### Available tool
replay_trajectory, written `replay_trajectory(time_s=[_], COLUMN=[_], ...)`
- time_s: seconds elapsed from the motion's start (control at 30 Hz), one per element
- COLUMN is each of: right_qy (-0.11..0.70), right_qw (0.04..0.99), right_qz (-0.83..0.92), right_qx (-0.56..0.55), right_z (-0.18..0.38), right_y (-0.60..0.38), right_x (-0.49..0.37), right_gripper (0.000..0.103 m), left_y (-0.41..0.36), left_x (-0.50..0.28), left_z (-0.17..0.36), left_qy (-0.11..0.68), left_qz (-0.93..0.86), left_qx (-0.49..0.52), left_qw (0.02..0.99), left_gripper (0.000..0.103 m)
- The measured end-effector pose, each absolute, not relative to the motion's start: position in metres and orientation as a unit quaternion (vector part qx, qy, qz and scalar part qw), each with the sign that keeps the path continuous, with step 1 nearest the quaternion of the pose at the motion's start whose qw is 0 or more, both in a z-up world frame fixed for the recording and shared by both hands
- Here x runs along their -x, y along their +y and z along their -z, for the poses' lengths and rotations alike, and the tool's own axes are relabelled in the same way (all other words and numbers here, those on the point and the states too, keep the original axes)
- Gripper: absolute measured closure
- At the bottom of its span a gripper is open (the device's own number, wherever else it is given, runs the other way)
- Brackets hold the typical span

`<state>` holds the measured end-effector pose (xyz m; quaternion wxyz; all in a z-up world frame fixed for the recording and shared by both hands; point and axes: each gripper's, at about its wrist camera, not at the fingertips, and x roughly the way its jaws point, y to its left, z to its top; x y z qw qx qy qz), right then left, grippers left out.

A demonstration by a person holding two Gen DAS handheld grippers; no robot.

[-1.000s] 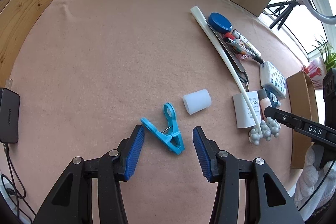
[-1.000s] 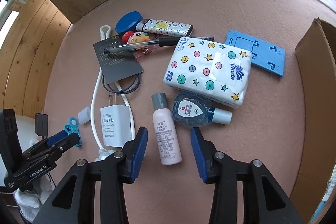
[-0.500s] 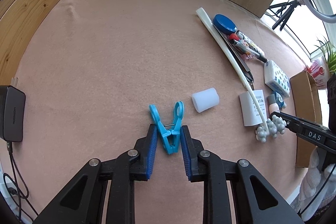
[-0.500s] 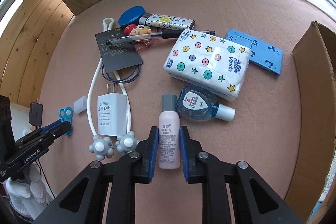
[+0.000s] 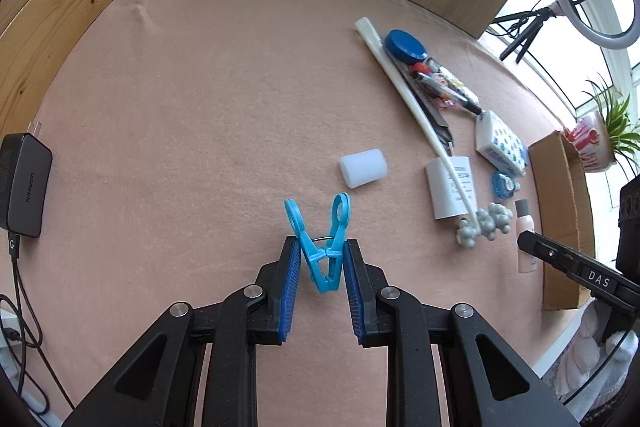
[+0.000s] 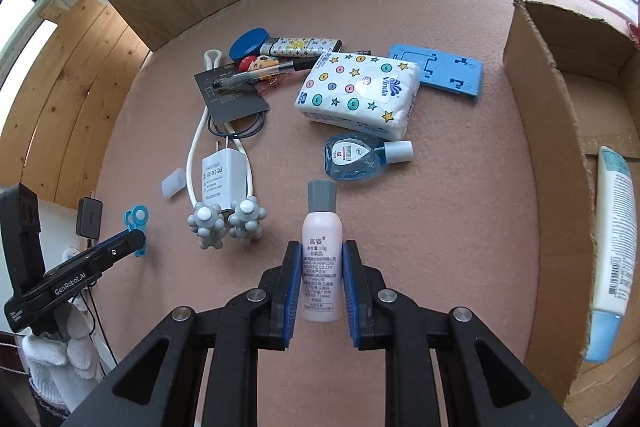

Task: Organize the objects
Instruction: 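Carry clothespin and pink bottle into the box with both tools and release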

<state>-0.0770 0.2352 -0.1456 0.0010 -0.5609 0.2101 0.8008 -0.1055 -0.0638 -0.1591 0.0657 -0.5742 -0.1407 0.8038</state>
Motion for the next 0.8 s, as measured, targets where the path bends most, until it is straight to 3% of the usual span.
replay_trajectory(time_s=[0.33,0.8], right_qy=[0.207,0.226], right_qw=[0.027,0.111], right_qz=[-0.830,-0.839], right_qx=[0.517,0.482], right_z=[0.102,0.079], right_y=[0.263,0.340], right_x=[0.041,-0.023], right_gripper=[0.085,0.085], left_y=[-0.006,0.147], left_x=[0.109,0.121], left_z=[0.127,0.095], left_qy=[-0.113,-0.050], left_qz=[-0.818,-0.811], left_qx=[0.552,0.528], left_qw=[0.119,0.246], left_gripper=[0.079,0.079])
